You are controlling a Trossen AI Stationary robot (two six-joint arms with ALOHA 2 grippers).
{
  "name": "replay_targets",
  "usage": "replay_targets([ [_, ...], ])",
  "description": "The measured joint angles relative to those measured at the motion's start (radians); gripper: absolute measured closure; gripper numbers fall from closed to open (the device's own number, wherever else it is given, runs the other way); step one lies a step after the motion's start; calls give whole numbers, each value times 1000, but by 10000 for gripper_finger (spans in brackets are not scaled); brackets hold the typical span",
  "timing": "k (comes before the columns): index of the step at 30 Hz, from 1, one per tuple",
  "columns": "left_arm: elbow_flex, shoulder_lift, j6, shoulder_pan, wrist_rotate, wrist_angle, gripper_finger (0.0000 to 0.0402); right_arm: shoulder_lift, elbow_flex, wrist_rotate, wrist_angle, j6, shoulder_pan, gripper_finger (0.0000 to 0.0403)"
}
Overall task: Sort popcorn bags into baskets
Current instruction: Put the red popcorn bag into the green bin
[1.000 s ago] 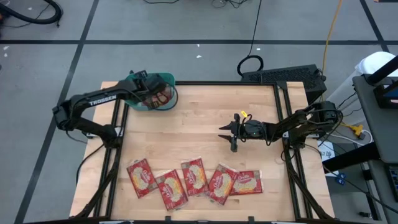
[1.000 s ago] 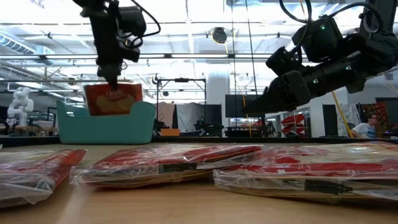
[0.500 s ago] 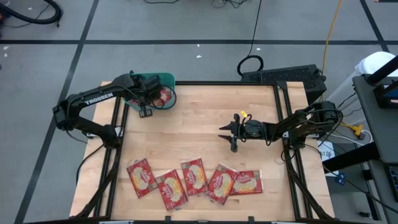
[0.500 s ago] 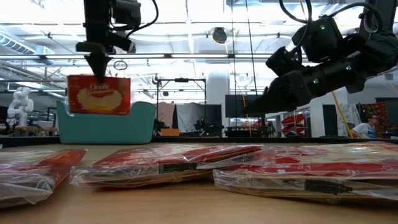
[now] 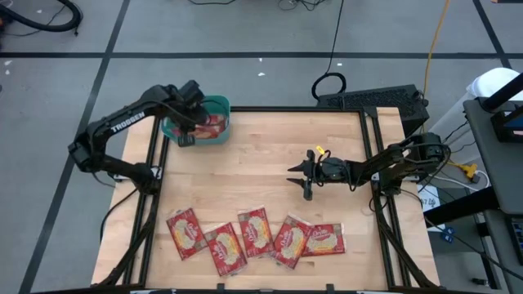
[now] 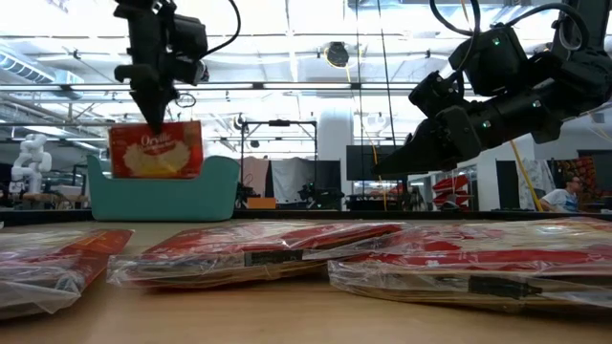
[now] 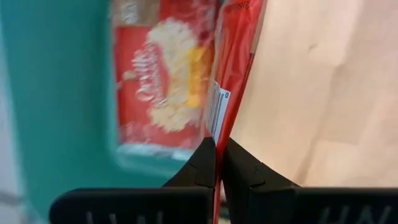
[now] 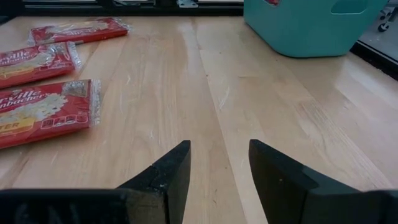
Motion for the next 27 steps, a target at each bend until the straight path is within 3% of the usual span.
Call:
replay_targets([
  [2,0,9,16,25,44,3,392,0,0,0,0,-5,0,248],
  [8,0,82,48,62,50,10,371,0,0,1,0,-20,0,248],
  [20,-1,145,44,64,-131,250,356,0,0,1,0,-36,-1,248],
  [27,-1,145,56,83,-202,287,355,0,0,1,-1,-37,-1,248],
])
